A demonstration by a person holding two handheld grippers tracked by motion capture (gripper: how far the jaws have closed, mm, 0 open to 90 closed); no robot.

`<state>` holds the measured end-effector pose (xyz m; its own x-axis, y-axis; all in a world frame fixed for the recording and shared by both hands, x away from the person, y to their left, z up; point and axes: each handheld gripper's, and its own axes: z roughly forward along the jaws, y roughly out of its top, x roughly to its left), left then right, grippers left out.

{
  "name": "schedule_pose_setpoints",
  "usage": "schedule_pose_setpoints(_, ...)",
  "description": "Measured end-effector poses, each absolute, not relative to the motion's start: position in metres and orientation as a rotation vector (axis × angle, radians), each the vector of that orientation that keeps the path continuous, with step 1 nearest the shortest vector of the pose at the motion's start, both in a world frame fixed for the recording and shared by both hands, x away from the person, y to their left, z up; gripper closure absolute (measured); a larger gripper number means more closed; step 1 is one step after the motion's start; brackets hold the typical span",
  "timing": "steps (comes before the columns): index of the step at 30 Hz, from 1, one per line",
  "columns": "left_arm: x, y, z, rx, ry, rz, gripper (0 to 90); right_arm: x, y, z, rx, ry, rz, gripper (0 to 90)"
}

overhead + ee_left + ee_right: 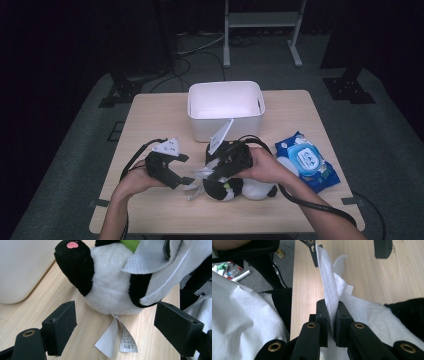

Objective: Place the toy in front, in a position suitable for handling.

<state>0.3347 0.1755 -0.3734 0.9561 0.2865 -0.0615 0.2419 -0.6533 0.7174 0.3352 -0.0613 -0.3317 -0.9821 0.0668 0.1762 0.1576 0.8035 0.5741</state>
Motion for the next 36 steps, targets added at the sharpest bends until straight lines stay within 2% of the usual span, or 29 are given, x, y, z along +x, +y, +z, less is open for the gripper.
schedule_pose_setpoints(22,0.335,0.175,-0.373,2.308,0.359,0.077,16.7,0.381,-0.145,-0.337,-0.613,-2.946,-0.915,83.0)
schedule_pose_setpoints(28,0.335,0.173,-0.366,2.279,0.347,0.076,16.7,0.372,-0.151,-0.356,-0.597,-2.909,-0.925,83.4)
schedule_pose_setpoints(36,0.335,0.156,-0.361,2.285,0.327,0.066,16.6,0.344,-0.160,-0.362,-0.528,-2.874,-1.009,83.9)
